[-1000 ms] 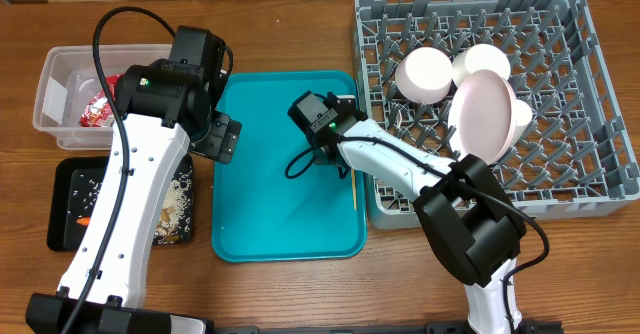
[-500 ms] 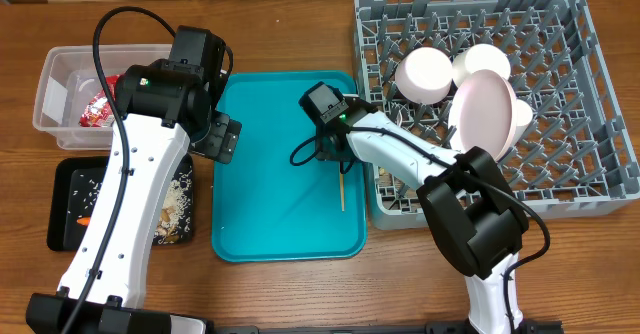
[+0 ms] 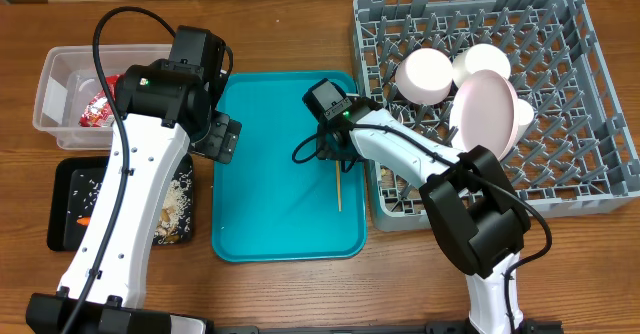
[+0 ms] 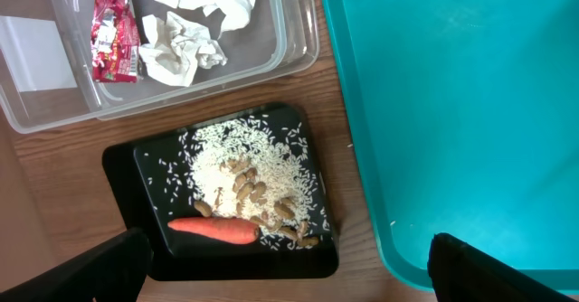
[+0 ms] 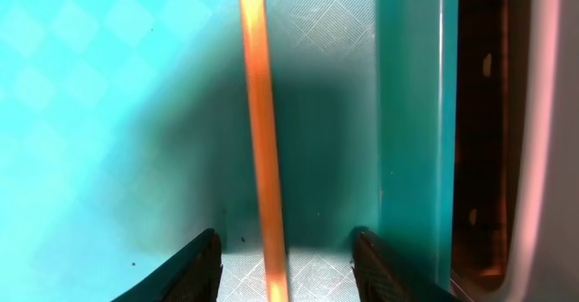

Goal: Sort waste into correct bins and load items into the dishwasher
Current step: 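Lower the right gripper onto the wooden chopstick and close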

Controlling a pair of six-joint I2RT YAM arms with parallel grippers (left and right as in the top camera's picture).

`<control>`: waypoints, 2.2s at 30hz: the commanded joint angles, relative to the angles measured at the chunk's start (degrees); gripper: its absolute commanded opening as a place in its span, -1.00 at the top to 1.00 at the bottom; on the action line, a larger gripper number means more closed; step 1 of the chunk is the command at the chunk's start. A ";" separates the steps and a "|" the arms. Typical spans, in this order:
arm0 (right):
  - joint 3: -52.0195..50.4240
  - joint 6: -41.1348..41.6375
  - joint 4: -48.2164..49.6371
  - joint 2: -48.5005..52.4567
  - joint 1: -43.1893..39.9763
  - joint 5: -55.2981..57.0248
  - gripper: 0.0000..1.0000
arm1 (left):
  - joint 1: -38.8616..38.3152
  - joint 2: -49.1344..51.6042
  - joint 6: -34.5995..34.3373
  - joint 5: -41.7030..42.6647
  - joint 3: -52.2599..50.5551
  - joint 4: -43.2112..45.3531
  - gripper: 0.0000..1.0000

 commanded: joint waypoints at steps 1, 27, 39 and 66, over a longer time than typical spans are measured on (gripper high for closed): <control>-0.55 -1.51 -0.20 1.25 0.63 -0.31 -0.01 | -0.04 -0.61 0.90 -0.55 1.01 -0.13 -1.00; -0.13 -4.31 -0.57 1.22 3.41 1.09 0.07 | -0.04 -0.61 0.90 -0.55 1.01 -0.13 -1.00; 0.24 -4.00 -1.68 1.22 3.96 -0.31 0.08 | -0.04 -0.61 0.90 -0.55 1.01 -0.13 -1.00; 1.77 -2.67 -0.39 1.20 5.64 -0.26 0.14 | -0.04 -0.61 0.90 -0.55 1.01 -0.13 -1.00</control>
